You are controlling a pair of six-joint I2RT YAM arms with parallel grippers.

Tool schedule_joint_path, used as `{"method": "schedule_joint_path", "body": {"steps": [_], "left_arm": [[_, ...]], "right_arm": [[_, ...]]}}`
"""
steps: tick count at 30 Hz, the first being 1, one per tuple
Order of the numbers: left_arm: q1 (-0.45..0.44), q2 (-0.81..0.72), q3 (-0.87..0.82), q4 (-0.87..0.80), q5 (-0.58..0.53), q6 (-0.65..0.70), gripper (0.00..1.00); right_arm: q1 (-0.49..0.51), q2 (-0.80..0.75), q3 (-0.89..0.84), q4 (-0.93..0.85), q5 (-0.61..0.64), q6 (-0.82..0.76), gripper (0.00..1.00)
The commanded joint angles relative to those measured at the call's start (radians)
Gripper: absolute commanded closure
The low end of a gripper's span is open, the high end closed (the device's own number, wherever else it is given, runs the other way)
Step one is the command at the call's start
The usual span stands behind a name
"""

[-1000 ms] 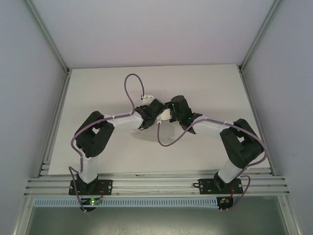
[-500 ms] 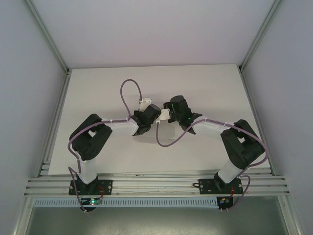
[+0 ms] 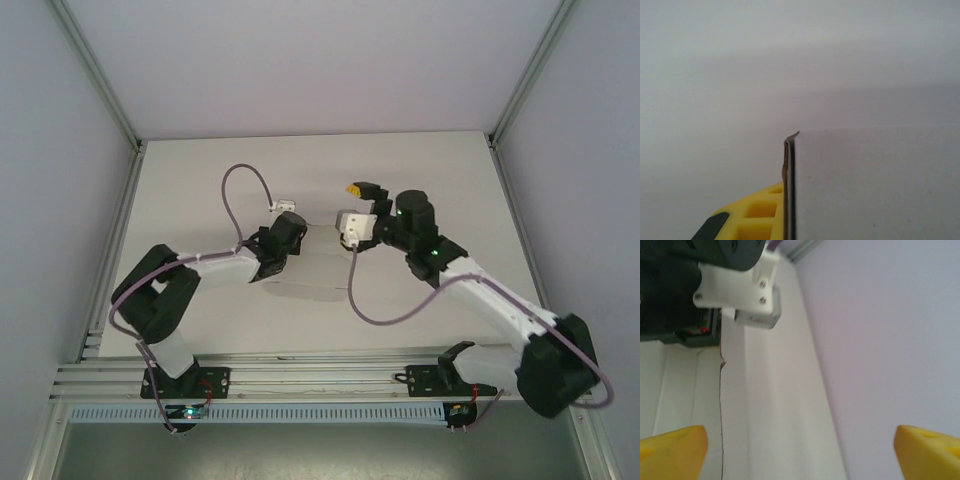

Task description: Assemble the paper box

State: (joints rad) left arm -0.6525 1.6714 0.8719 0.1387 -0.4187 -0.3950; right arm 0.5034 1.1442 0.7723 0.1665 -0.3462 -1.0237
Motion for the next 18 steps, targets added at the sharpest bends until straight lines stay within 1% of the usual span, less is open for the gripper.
{"method": "schedule_joint_path", "body": {"steps": [1,2,4,7,9,10,12,15,16,18], "left_arm": [[0.005,-0.096,-0.039,0.063,0.055,0.006,1.0],[0.004,-0.125,-0.063,0.076,0.062,0.0,1.0],[0.004,-0.177,-0.116,0.109,0.07,-0.015,1.0],[0.005,-0.249,-0.171,0.119,0.085,-0.05,1.0],[0.004,-0.28,-0.193,0.12,0.087,-0.065,1.0],[0.004,-0.293,-0.205,0.126,0.087,-0.066,1.0],[0.005,-0.311,-0.211,0.12,0.08,-0.073,1.0],[0.004,-0.328,-0.209,0.103,0.086,-0.068,1.0],[0.005,-0.333,-0.212,0.105,0.086,-0.071,1.0],[0.005,-0.343,-0.218,0.115,0.079,-0.077,1.0]], "right_arm": [[-0.01,-0.099,-0.063,0.093,-0.091,0.173,0.02],[-0.011,-0.129,-0.068,0.119,-0.053,0.237,0.02],[-0.011,-0.17,-0.053,0.109,0.026,0.352,0.02],[-0.014,-0.204,-0.027,0.059,0.222,0.572,0.02],[-0.022,-0.217,-0.028,0.027,0.302,0.69,0.02],[-0.027,-0.222,-0.036,0.015,0.321,0.746,0.02],[-0.034,-0.231,-0.054,-0.005,0.272,0.796,0.02],[-0.033,-0.229,-0.061,-0.032,0.133,0.878,0.02],[-0.034,-0.223,-0.061,-0.033,0.123,0.914,0.02],[-0.035,-0.204,-0.052,-0.054,0.162,0.979,0.02]]}}
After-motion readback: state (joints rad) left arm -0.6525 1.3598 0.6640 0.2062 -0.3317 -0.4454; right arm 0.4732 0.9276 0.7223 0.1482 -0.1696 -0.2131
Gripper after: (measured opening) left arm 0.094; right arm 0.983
